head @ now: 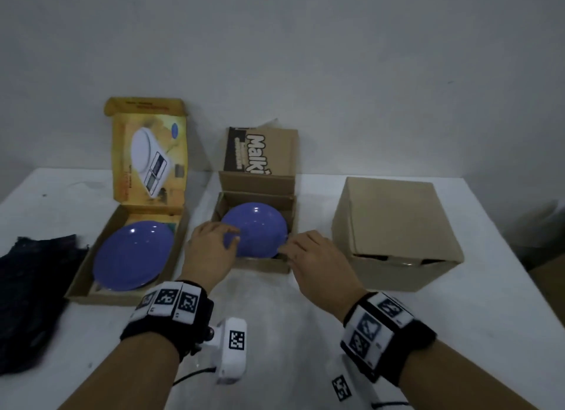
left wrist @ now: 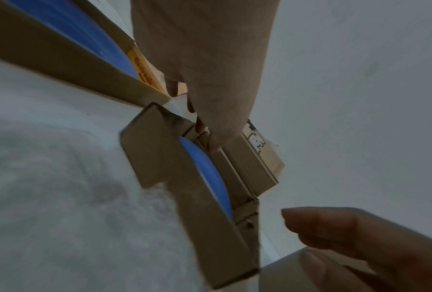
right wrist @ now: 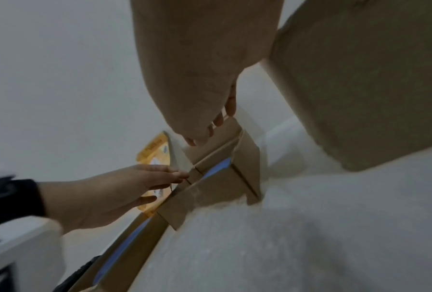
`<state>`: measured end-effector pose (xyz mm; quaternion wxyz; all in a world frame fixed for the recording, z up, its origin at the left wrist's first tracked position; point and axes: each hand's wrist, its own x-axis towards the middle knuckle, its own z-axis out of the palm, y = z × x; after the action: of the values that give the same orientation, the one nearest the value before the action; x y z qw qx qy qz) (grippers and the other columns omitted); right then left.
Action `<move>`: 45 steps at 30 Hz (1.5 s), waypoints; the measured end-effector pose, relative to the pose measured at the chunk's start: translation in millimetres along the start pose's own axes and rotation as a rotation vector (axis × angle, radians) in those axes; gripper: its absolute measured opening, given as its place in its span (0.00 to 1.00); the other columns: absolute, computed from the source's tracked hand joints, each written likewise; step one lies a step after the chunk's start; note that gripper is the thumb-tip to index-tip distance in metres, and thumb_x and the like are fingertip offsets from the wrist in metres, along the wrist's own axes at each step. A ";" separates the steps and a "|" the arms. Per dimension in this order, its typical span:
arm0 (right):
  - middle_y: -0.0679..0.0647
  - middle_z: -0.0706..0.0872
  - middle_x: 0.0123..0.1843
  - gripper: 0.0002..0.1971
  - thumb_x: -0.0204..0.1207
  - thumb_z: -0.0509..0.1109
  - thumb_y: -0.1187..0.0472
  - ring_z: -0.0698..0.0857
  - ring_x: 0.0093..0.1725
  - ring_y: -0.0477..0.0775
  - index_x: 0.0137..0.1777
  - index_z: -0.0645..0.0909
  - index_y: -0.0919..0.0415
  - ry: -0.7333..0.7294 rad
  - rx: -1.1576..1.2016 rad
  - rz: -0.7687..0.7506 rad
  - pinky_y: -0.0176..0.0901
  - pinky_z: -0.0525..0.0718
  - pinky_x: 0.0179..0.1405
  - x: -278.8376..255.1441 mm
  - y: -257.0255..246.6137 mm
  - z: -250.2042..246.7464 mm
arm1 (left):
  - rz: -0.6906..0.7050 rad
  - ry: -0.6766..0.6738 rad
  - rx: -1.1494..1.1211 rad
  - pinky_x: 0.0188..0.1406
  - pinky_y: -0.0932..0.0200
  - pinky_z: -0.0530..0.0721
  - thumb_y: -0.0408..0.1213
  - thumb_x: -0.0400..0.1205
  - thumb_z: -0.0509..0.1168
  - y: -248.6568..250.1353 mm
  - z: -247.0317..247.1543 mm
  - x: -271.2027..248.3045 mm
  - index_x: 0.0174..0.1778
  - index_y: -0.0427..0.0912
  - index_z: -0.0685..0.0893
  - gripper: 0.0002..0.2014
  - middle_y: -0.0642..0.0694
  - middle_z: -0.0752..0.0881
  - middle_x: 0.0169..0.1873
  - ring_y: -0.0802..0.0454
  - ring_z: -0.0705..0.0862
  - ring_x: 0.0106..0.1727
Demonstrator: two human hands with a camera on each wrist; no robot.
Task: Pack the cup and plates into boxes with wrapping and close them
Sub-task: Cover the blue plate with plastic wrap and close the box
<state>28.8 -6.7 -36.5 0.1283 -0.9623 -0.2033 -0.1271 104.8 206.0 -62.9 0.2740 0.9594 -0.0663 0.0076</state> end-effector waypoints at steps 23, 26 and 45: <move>0.51 0.85 0.48 0.05 0.75 0.70 0.56 0.81 0.51 0.53 0.47 0.80 0.55 -0.539 0.219 0.413 0.44 0.79 0.49 -21.1 -86.4 29.4 | 0.065 -0.195 -0.272 0.69 0.51 0.75 0.30 0.83 0.57 -56.4 -11.2 -7.9 0.71 0.44 0.75 0.19 0.45 0.64 0.78 0.44 0.72 0.73; 0.49 0.78 0.44 0.05 0.72 0.67 0.62 0.78 0.42 0.52 0.42 0.73 0.53 -0.370 0.320 0.405 0.47 0.79 0.42 -17.1 -80.8 14.1 | 0.081 -0.139 -0.268 0.67 0.49 0.75 0.29 0.82 0.58 -57.0 -7.1 -10.8 0.70 0.42 0.76 0.19 0.42 0.70 0.73 0.42 0.74 0.69; 0.58 0.77 0.53 0.18 0.69 0.67 0.42 0.79 0.50 0.64 0.55 0.81 0.51 -0.065 -0.011 0.444 0.51 0.75 0.43 20.7 -61.4 48.5 | 0.081 -0.216 -0.353 0.69 0.55 0.69 0.32 0.84 0.58 -59.4 10.0 -4.2 0.75 0.46 0.68 0.22 0.44 0.69 0.74 0.46 0.70 0.73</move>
<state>30.5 69.5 -63.7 0.1413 -0.9877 0.0099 -0.0656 108.2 251.2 -102.8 0.4288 0.8883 -0.1338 -0.0959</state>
